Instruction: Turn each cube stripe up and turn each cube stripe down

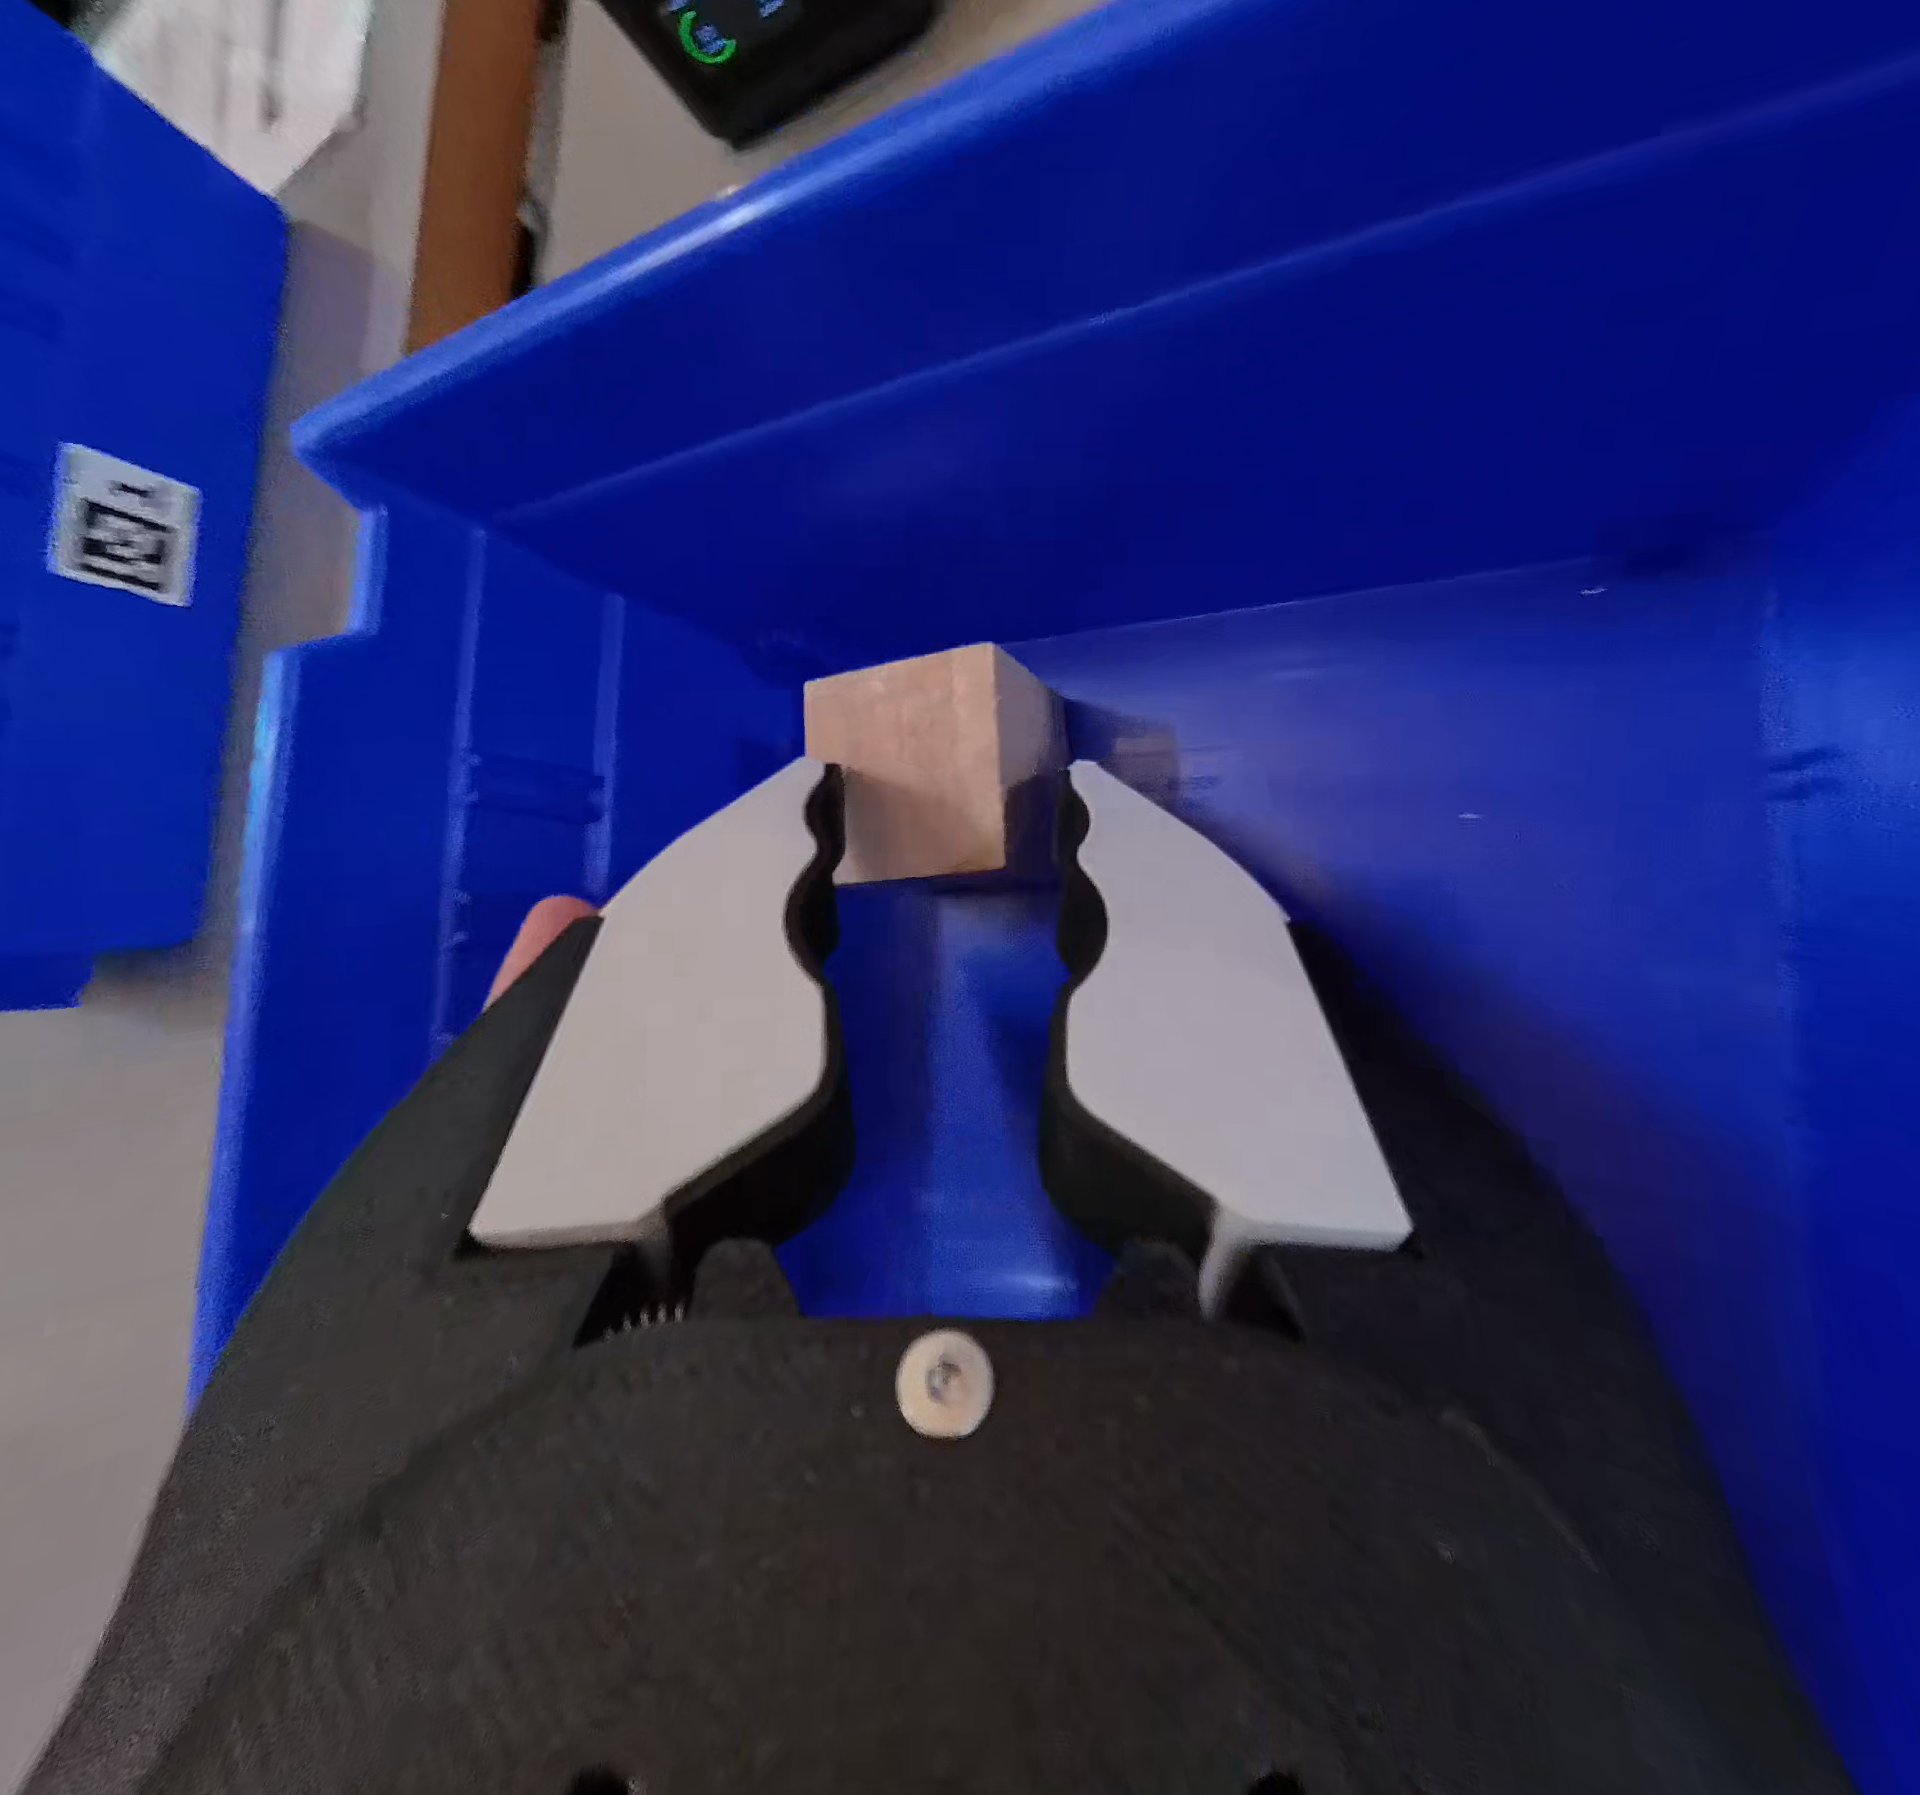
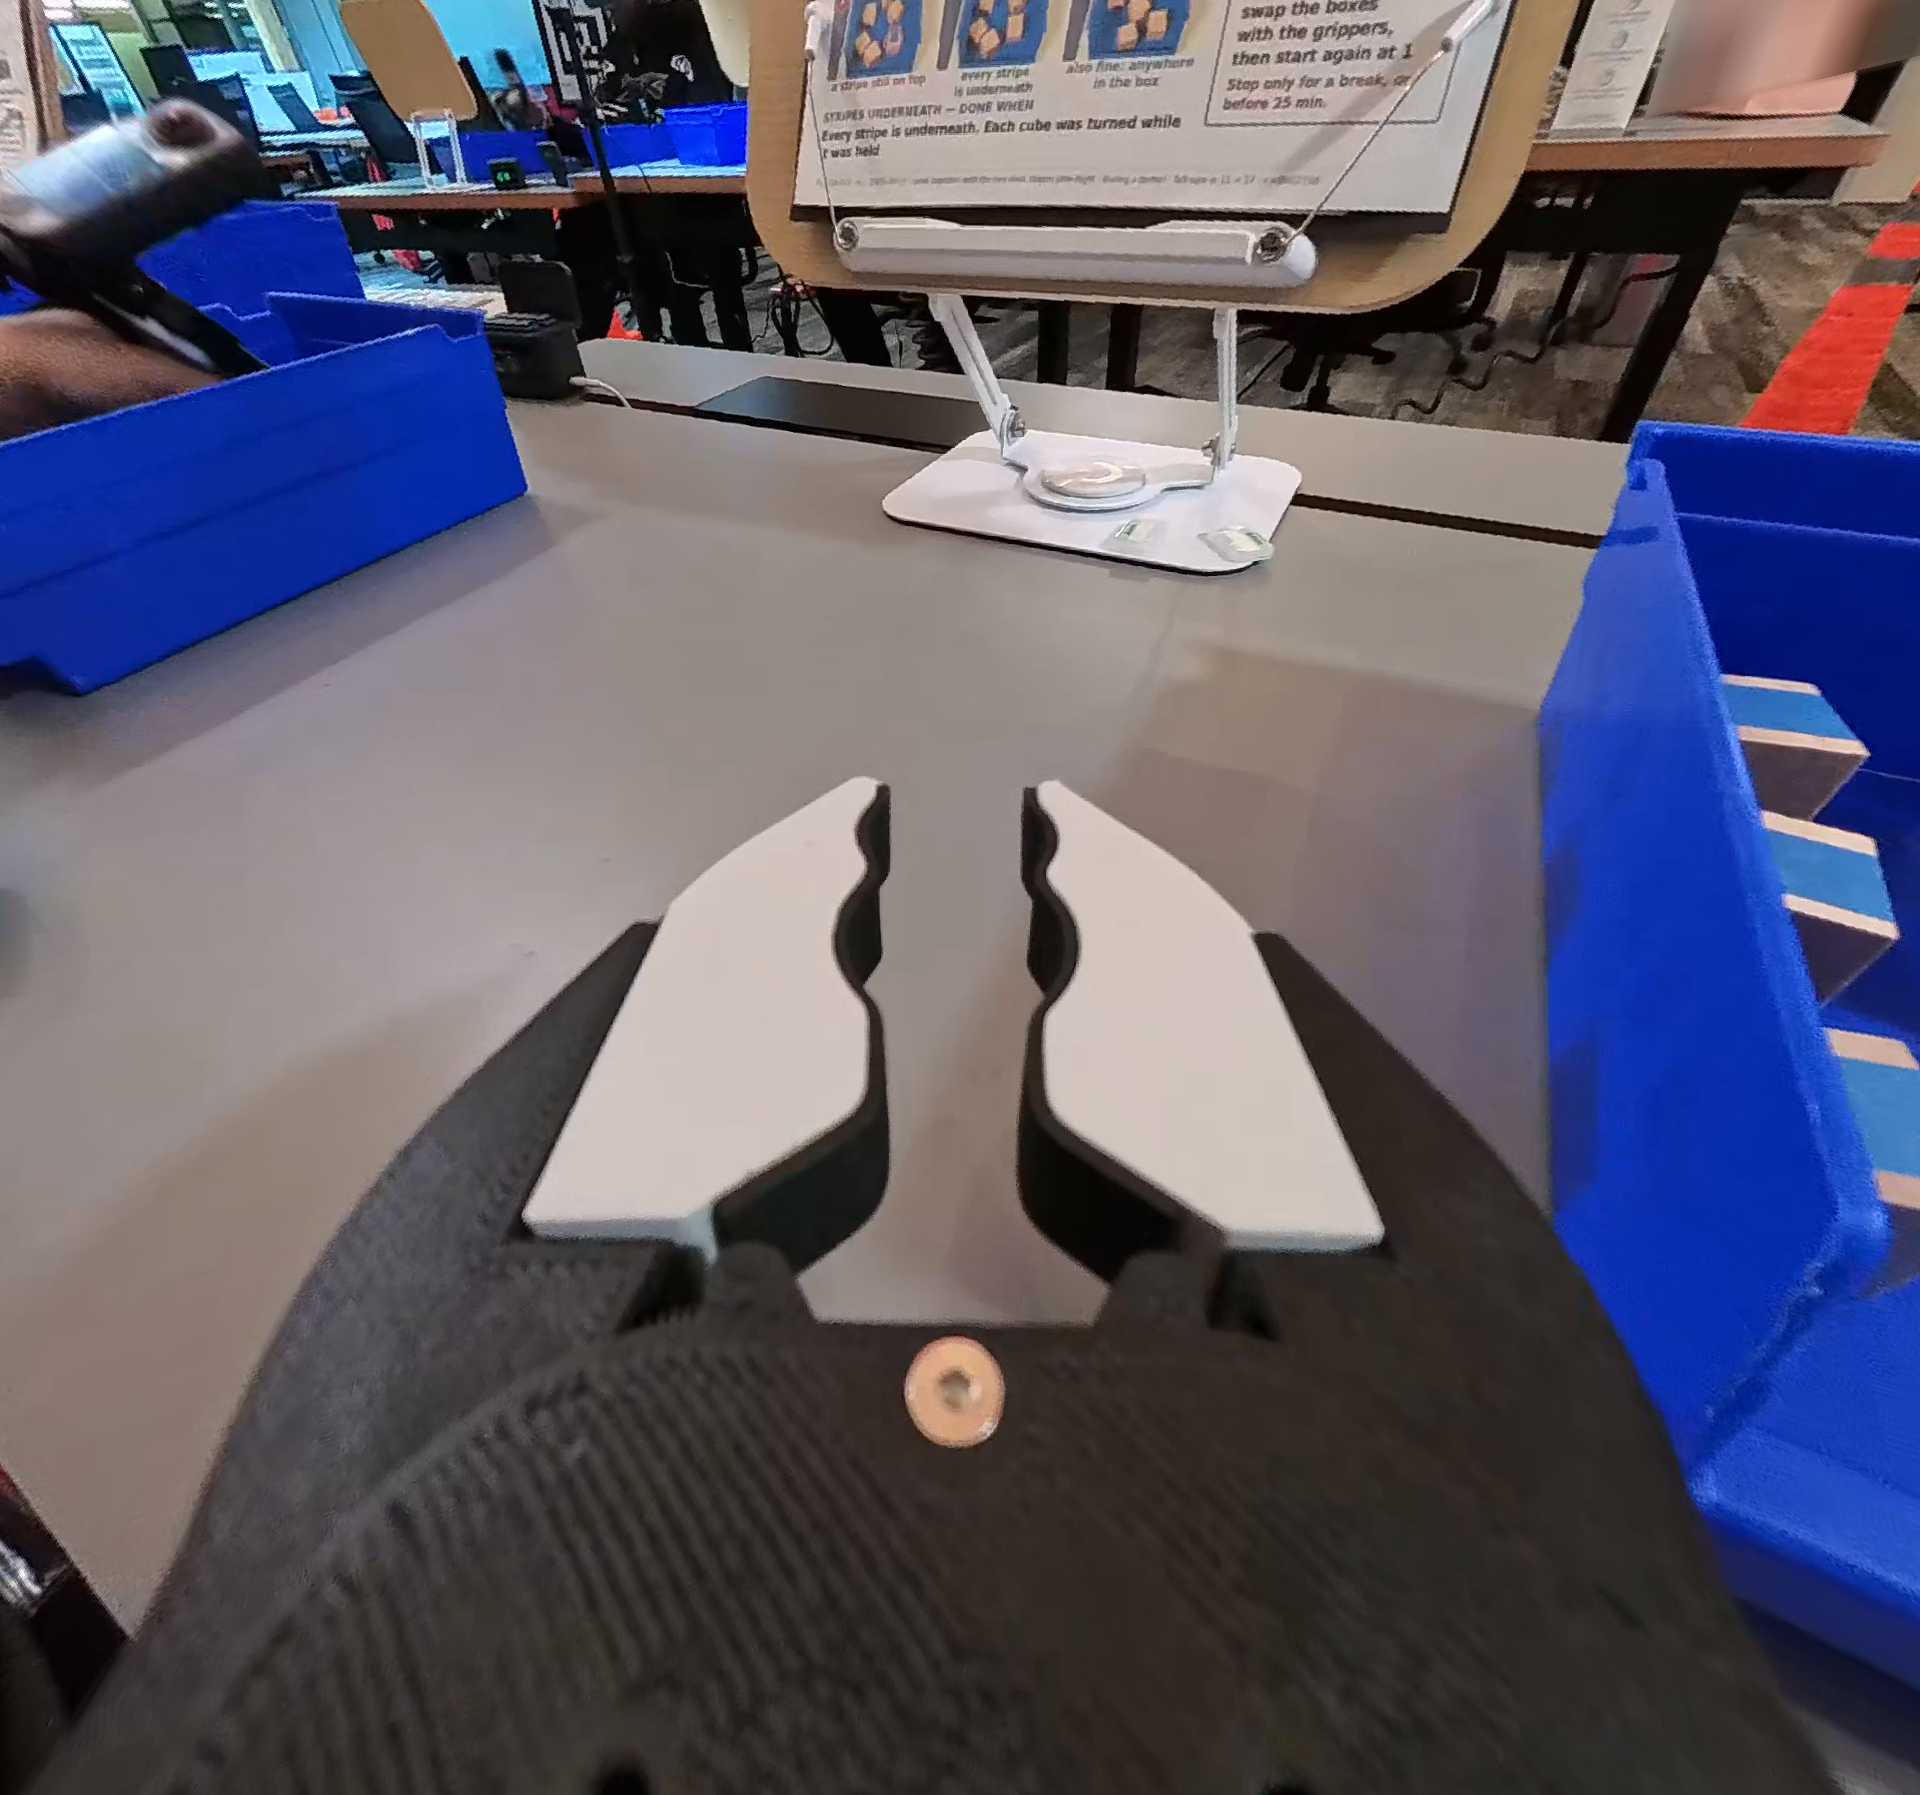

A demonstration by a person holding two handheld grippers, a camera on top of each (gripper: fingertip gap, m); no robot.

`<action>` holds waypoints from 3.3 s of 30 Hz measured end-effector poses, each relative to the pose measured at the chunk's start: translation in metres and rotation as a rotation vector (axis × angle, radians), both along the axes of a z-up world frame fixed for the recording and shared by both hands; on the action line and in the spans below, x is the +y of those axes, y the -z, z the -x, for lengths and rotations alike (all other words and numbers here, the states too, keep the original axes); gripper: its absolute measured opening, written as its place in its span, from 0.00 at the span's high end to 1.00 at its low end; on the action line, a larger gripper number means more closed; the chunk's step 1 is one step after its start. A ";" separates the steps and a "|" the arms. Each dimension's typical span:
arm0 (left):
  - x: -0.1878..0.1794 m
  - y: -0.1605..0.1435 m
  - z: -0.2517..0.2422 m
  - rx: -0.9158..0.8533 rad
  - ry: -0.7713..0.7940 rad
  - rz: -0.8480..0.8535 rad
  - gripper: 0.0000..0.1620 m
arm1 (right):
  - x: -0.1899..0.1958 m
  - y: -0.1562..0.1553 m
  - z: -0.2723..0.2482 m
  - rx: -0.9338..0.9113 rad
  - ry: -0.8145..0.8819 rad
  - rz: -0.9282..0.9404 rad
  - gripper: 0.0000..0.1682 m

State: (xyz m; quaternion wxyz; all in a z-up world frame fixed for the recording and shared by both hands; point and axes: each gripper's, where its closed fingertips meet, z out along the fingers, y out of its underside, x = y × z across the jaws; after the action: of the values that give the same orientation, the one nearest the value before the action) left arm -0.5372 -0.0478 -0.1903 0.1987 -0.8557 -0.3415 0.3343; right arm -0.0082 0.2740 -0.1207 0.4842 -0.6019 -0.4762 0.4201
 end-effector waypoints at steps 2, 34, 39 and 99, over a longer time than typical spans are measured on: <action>0.010 -0.008 -0.004 -0.029 -0.002 -0.122 0.72 | -0.002 0.000 0.000 -0.004 -0.005 -0.011 0.86; 0.139 -0.309 -0.234 -0.643 1.071 -1.994 0.72 | -0.042 -0.019 0.017 0.086 -0.182 0.125 0.76; 0.204 -0.265 -0.326 -0.860 1.181 -1.944 0.72 | -0.050 -0.040 0.021 0.227 -0.267 0.388 0.68; 0.266 -0.113 -0.480 -1.407 0.965 -1.622 0.69 | 0.230 0.038 -0.117 -0.430 0.529 0.158 0.76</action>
State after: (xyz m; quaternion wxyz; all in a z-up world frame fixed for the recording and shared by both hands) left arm -0.0577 0.2182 -0.0771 0.5589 -0.5156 -0.1292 -0.6365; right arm 0.1093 0.5042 -0.1589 0.4168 -0.8148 -0.3609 0.1791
